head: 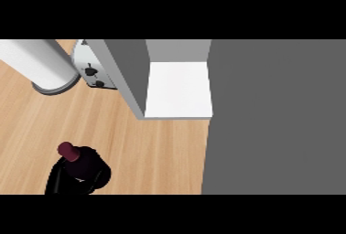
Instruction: Pick up the wine, place it into the cabinet and close the cabinet
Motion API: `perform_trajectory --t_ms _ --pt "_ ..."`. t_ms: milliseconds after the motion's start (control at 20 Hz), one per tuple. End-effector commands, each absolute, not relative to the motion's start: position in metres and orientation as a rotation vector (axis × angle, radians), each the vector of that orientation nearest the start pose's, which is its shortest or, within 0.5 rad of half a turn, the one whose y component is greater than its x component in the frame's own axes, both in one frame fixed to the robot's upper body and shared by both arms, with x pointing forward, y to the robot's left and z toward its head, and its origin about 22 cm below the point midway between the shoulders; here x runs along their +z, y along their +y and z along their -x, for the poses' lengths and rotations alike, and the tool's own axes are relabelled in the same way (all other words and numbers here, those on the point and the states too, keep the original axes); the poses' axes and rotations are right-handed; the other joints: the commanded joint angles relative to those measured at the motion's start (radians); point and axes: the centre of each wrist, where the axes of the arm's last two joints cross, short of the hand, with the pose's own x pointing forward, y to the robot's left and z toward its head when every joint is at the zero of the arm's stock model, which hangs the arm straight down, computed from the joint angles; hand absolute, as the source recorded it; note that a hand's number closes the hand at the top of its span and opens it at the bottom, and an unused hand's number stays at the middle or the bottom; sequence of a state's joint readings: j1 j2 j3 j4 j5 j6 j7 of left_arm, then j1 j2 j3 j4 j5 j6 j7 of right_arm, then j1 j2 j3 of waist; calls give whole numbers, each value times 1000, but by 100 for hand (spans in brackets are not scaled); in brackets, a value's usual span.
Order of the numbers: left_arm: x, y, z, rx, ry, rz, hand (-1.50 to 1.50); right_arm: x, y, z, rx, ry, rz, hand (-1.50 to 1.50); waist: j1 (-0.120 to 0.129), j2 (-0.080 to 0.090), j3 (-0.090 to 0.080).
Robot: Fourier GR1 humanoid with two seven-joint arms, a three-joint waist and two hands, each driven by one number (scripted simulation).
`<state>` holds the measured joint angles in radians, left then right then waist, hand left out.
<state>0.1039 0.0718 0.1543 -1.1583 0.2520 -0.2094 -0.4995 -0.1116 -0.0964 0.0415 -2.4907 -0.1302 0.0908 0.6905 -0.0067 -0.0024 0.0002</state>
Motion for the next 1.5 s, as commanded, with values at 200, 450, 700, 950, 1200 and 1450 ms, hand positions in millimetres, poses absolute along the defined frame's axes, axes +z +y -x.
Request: perform_trajectory --t_ms 200,450,700,950,1200,1450 --pt "-112 281 -197 83 -1728 8 150 216 -216 -132 256 -1951 -198 -150 3 1 -1" --pt "-87 309 -209 86 -1743 104 150 214 -229 -138 291 -1921 -221 -150 6 1 0" --pt "-79 299 -204 64 -1874 7 150 218 -230 -128 268 -1948 -202 -150 6 -1 0" --pt "-63 315 -230 71 -1969 1 150 208 -223 -143 243 -1942 -225 -150 4 2 0" --pt "-9 267 -224 95 -1953 151 150 224 -219 -133 265 -1919 -229 -150 11 -3 0" --pt "22 257 -217 55 -1929 188 150 211 -227 -132 267 -1928 -224 -150 6 -1 1"
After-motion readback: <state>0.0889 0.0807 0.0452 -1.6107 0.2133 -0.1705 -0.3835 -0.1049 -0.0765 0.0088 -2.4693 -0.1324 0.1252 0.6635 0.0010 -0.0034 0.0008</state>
